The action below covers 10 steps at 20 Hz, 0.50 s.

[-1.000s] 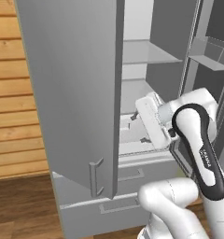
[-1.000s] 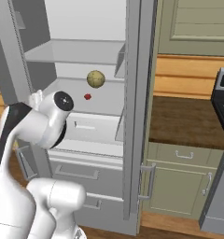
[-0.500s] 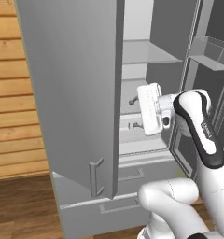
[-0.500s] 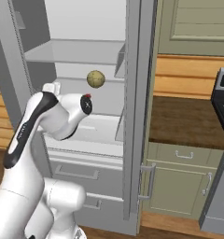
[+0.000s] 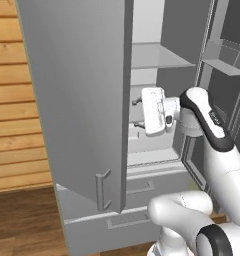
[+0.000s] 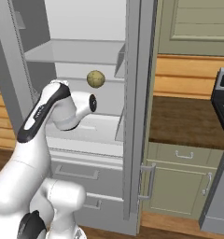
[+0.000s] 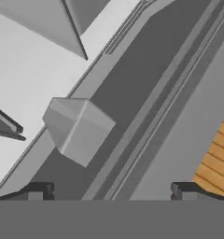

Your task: Take the strawberry from the fridge and place it on top of the pancake, located on the dining counter.

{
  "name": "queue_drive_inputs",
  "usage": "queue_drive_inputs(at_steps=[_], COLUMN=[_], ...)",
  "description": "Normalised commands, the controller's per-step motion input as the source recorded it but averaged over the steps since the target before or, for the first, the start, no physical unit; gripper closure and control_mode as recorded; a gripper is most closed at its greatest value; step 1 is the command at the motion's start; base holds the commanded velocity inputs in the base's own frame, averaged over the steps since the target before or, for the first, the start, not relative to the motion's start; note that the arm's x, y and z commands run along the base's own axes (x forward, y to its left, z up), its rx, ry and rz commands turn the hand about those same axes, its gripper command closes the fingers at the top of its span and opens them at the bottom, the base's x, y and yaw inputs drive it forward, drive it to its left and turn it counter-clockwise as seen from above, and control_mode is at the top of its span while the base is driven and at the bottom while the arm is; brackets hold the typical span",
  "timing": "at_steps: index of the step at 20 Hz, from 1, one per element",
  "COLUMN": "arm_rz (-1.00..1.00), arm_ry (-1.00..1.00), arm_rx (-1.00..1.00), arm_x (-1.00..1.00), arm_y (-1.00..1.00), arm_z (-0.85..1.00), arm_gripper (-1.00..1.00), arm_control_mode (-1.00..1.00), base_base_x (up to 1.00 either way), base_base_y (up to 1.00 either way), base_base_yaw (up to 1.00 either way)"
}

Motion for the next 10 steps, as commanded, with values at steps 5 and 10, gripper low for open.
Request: queue_drive_inputs(at_steps=[5, 10], arm_rz=[0.08, 0.09], arm_ry=[0.22, 0.13], arm_rx=[0.0, 0.0], arm_x=[0.05, 0.0], arm_y=[0.48, 0.5], arm_z=[0.0, 0.0], arm_gripper=[-1.0, -1.0], arm_control_mode=[-1.0, -1.0], base_base_x=[0.0, 0.0], base_base_y=[0.0, 0.0], base_base_yaw=[0.0, 0.0])
